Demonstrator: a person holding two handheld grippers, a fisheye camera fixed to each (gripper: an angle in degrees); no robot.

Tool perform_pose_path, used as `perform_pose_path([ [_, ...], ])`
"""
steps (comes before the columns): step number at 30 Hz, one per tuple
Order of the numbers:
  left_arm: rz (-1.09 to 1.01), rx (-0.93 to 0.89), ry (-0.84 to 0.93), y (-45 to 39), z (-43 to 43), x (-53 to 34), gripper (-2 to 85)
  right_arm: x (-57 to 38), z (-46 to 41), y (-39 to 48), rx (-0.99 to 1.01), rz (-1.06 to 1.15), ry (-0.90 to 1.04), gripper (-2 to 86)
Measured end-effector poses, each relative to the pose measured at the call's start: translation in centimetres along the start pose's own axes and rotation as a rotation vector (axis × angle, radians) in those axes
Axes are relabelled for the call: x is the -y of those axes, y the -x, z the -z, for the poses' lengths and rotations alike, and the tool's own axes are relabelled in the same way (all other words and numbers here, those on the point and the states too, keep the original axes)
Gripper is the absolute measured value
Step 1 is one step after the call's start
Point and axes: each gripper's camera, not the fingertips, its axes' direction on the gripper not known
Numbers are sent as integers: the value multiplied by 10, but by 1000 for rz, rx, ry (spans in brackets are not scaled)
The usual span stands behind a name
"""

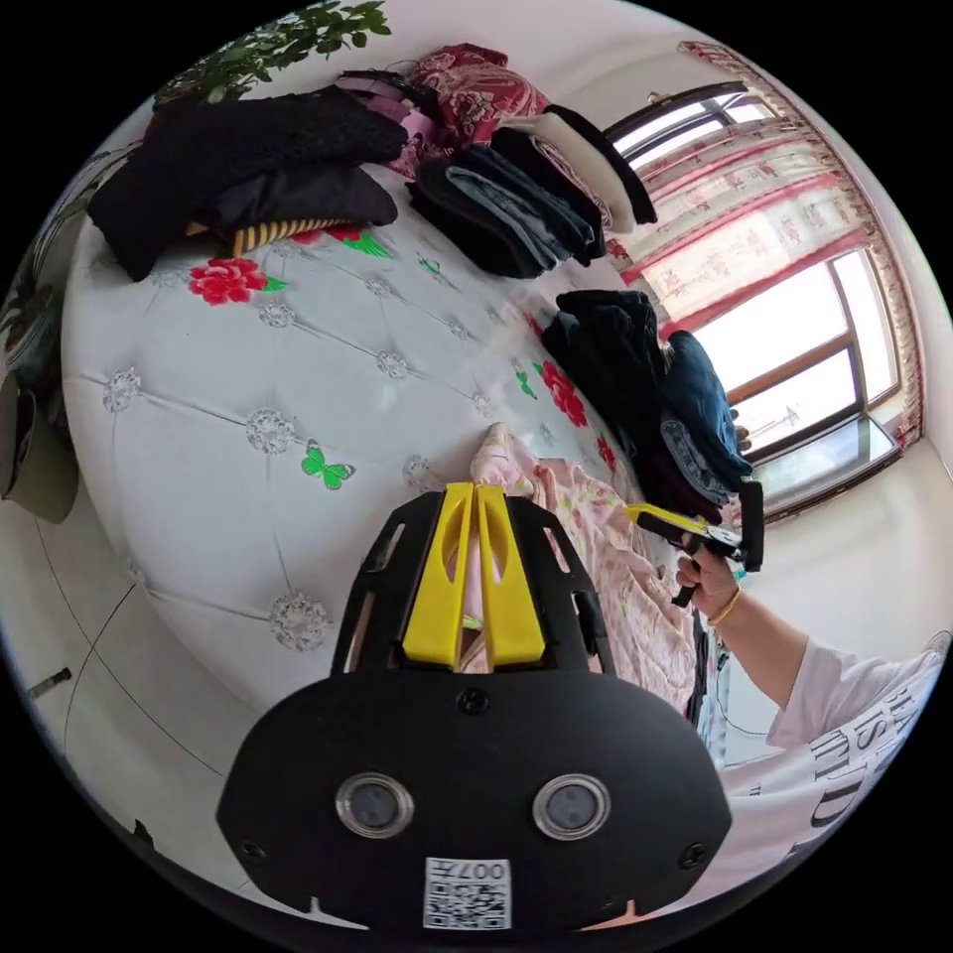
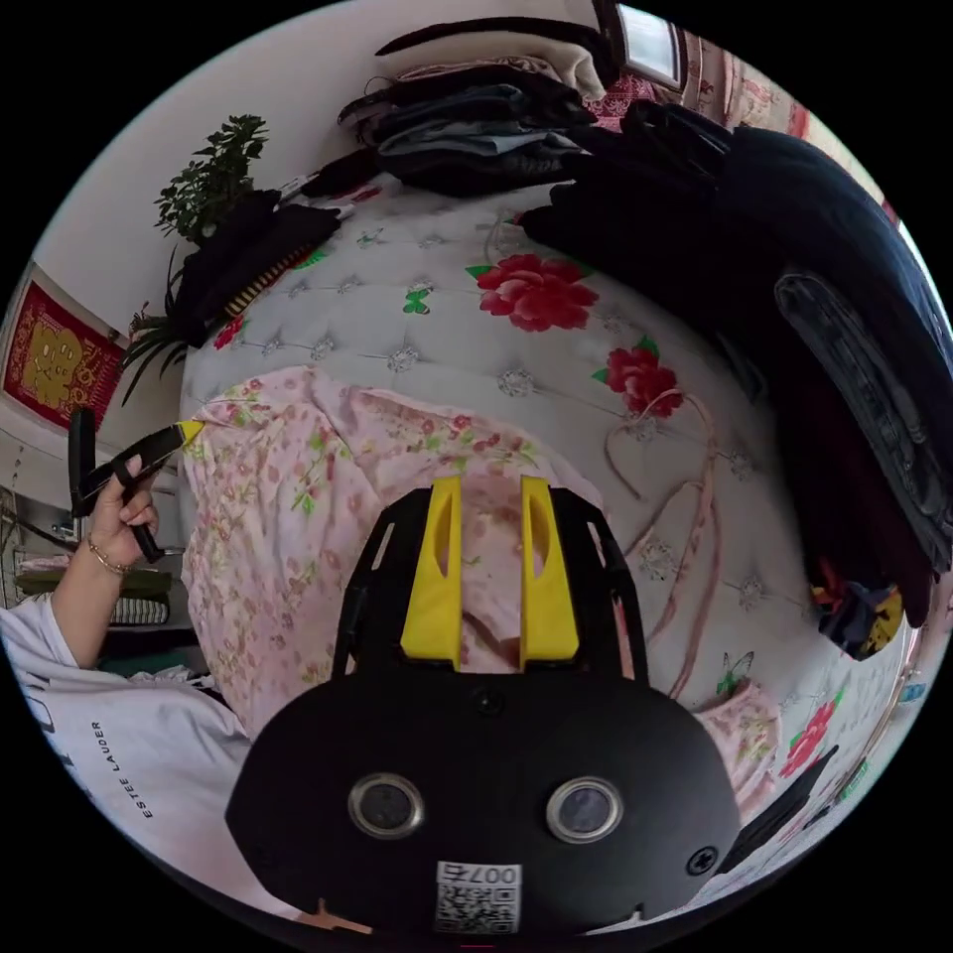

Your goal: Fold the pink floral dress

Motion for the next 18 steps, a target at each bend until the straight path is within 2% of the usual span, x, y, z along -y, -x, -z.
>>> perform_pose_path([
  [2, -13, -17, -44, 10, 11, -11, -2, 4, -32, 4, -12, -7, 83, 80],
  [3, 8, -31, -26, 21, 12, -15, 5, -1, -27, 7, -41, -14, -50, 77],
  [6, 113, -75, -31, 51, 21, -25, 53, 0, -34, 9, -55, -48, 16, 77],
  [8, 130, -67, -56, 60, 32, -34, 67, -1, -18, 25, -13, 12, -85, 82],
  [10, 120, -42, 22, 64, 28, -43, 81, 13, -3, 67, 71, 177, -145, 91],
  [14, 41, -7, 91, 54, 7, -50, 70, 48, -9, 150, 203, 414, -114, 107],
  [16, 32, 42, 126, 51, -5, -49, 15, 68, -32, 197, 235, 503, -49, 114],
  [18, 5, 40, 112, 48, -6, -50, 1, 77, -59, 224, 212, 553, 41, 112],
])
